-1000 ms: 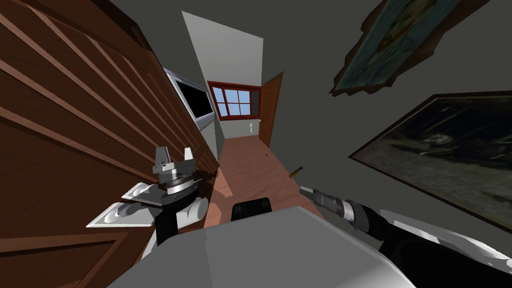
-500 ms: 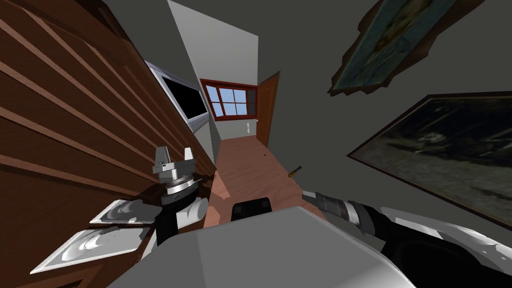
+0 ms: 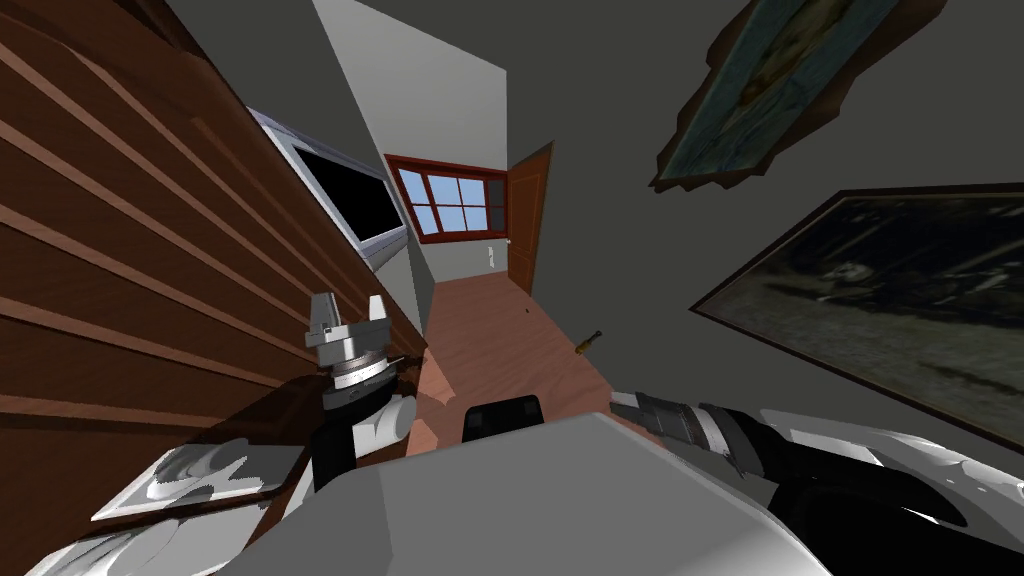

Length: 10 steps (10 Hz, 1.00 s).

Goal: Push the door open

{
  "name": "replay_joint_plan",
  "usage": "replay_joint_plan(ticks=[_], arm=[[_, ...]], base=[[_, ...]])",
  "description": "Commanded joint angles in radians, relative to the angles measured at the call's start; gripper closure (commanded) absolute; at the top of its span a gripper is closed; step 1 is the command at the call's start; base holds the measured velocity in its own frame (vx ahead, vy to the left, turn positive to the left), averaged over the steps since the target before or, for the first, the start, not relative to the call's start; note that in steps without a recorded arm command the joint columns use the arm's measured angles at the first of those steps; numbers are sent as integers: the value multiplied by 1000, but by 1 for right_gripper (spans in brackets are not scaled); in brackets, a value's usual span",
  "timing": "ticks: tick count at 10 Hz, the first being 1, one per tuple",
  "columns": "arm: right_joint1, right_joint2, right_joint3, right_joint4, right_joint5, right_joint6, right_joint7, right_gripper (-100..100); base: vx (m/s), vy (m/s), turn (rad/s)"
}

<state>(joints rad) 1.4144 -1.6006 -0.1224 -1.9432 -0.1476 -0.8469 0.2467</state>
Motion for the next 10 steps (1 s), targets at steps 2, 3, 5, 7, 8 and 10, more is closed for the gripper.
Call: replay_joint_plan(ticks=[2,3,5,7,8,10], arm=[[41,-65,-7,15,-1,-9,11,-100],[56,-90,-8,21,-1,-13,15,-100],[85,-140,-12,33,-2,-19,22,-100],[114,-190,-16,44,-3,-26,29,-100],[129,-214,-18,50,-3,-29,33,-100],[158,-264,-22,62,-4,-36,41,-100]], base=[[83,47,-125],[86,58,-111],[70,64,-115],[90,70,-109],[68,73,-117],[72,56,-112]])
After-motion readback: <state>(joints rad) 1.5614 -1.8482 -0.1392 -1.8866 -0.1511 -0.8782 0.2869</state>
